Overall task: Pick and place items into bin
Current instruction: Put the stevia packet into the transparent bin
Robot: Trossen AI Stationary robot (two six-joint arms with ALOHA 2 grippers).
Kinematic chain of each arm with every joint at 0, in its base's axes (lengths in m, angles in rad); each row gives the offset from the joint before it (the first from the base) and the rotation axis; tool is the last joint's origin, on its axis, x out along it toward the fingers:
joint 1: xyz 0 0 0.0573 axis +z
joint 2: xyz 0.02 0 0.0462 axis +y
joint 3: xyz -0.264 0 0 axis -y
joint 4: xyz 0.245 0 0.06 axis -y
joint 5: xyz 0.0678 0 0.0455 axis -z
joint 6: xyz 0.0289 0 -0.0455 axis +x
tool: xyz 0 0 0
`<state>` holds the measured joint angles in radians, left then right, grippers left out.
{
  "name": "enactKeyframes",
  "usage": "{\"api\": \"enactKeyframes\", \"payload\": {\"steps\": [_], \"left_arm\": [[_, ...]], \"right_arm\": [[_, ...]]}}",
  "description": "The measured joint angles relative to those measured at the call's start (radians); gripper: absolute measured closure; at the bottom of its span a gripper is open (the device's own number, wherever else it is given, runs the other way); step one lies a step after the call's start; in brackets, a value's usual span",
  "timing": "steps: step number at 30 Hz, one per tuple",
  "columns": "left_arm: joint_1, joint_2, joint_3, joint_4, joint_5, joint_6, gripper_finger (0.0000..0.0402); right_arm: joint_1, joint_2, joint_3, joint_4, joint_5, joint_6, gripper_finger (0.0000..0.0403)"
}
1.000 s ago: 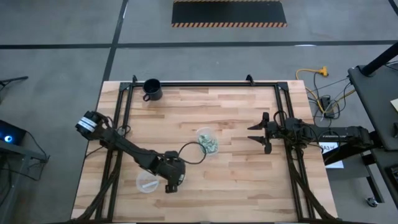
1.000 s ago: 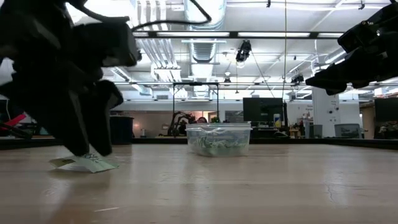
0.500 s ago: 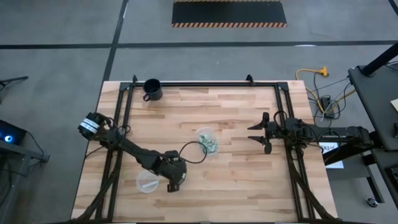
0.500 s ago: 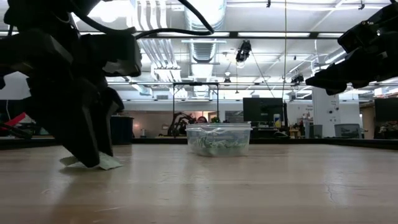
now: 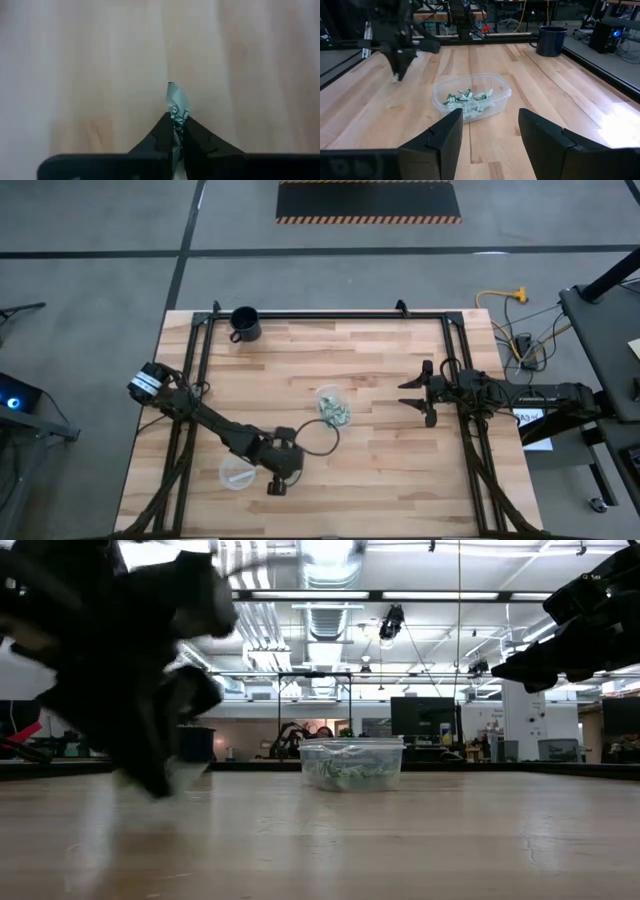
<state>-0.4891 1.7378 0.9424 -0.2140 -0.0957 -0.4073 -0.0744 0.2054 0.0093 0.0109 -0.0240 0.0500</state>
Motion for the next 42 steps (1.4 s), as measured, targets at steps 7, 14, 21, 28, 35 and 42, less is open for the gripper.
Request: {"api": "enactKeyframes", "payload": {"steps": [7, 14, 21, 28, 35, 42], "left_arm": [[0.003, -0.003, 0.009, 0.302, -0.089, 0.266, 0.04], [0.033, -0.005, -0.022, 0.708, -0.249, 0.426, 0.04], [0.066, 0.056, -0.079, 1.04, -0.613, 0.449, 0.0401], [0.122, 0.217, -0.044, 1.184, -0.862, 0.433, 0.0401], [0.125, 0.343, 0.076, 1.178, -1.155, 0.542, 0.0401], [0.123, 0.37, 0.131, 1.165, -1.157, 0.575, 0.0401]], "right_arm": [[0.0, 0.0, 0.0, 0.0, 0.0, -0.001, 0.022], [0.0, 0.0, 0.0, 0.0, 0.0, 0.001, 0.022], [0.0, 0.0, 0.0, 0.0, 0.0, 0.0, 0.022], [0.0, 0.0, 0.0, 0.0, 0.0, 0.001, 0.022], [0.0, 0.0, 0.0, 0.0, 0.0, 0.0, 0.022], [0.0, 0.0, 0.0, 0.0, 0.0, -0.001, 0.022]]}}
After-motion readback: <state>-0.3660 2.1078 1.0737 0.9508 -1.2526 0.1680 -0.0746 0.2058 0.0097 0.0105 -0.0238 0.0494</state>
